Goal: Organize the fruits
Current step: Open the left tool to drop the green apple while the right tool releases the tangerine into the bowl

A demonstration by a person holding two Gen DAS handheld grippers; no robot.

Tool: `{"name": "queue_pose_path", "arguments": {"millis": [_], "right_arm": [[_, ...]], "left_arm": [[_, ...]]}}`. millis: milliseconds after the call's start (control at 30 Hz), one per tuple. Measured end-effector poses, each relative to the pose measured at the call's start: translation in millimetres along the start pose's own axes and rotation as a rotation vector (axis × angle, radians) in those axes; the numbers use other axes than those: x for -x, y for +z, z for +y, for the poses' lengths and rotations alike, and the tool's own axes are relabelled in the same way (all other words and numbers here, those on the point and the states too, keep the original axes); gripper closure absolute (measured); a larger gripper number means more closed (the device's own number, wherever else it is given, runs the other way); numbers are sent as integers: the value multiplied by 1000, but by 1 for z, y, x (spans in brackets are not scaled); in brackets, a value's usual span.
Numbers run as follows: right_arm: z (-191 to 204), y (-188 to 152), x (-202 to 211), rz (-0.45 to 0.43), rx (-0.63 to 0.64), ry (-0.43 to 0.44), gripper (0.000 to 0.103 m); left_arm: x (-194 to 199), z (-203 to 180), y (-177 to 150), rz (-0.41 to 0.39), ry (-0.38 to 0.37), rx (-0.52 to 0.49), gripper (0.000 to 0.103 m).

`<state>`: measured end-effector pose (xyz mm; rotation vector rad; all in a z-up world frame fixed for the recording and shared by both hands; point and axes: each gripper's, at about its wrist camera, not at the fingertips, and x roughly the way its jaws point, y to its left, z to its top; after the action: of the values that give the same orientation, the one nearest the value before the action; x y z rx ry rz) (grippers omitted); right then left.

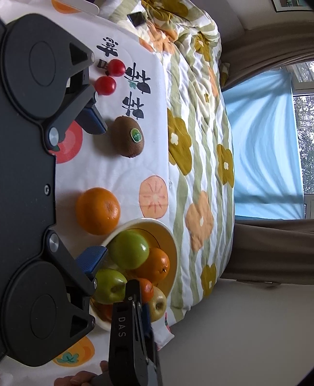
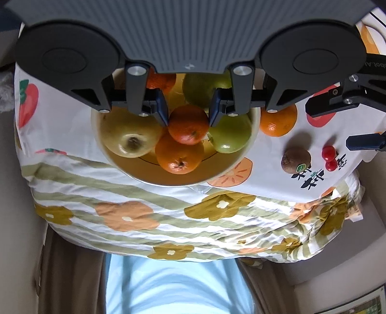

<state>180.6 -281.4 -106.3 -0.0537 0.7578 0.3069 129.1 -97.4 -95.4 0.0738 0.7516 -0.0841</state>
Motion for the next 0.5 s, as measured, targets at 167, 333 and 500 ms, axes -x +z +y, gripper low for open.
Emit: {"name": "queue_pose_path", "arguments": {"millis": [167,333,500], "right_arm": [[3,-5,9,-66,16,-68,0],[-1,-7,13,-53,1,-81,0],[-1,-6,26,-56,4,-82,0]], "left_arm": [[2,0,-4,3,18,-17,2],[7,-1,-3,0,21,-21,2],[22,-1,0,-22,30,-20,2]]}}
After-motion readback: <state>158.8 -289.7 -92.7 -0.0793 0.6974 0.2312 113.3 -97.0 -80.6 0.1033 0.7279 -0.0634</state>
